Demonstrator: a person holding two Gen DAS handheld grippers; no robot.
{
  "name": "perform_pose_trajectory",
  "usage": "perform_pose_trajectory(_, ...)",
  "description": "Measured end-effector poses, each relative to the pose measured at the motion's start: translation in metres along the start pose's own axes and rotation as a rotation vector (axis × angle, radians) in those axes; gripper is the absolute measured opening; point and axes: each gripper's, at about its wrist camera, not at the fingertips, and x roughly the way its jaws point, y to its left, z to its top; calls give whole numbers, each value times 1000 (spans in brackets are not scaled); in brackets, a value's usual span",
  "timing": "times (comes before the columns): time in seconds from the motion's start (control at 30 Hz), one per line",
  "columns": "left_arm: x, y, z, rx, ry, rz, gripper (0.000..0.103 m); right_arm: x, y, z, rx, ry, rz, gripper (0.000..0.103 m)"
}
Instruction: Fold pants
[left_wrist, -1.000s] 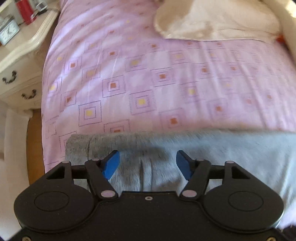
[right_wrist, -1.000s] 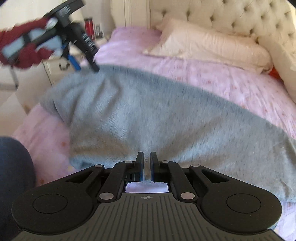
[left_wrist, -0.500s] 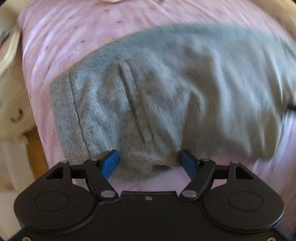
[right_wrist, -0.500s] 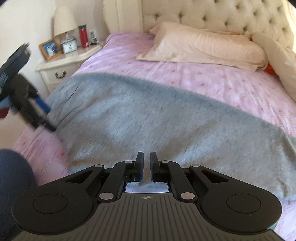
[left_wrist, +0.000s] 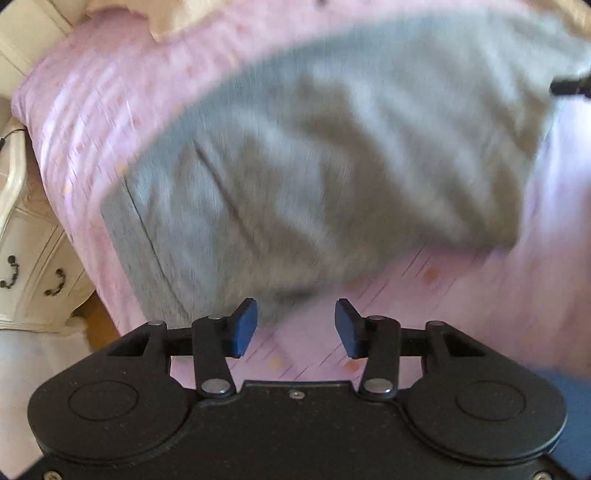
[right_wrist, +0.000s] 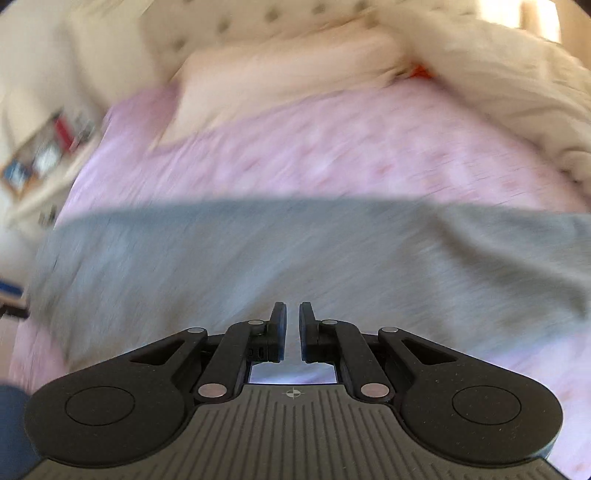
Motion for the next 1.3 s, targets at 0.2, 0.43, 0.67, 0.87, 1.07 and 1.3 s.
perform_pose_trajectory(0.2,-29,-15,51,-223,-198,-42,58,-12,-105,30,2,-131,-241,11)
perform_pose_trajectory(0.43,24,-64,101,-310,-218,-108,58,23,-169,48,-215,-100,-322,27)
perform_pose_trajectory(0.67,66,-97,105,-336,-116,-129,71,67,-161,49,-671,-1,-198,28)
perform_pose_trajectory(0.87,72,-100,112,-281,-93,-108,74,91,-164,59,-828,115,-127,28)
perform_pose_trajectory(1.07,70,-96,111,-253,-93,-117,77,98,-169,75,-744,231,-18,4)
perform_pose_trajectory(1.3,75,-105,117,-248,-101,-116,79,104,-173,82,-622,137,-119,3)
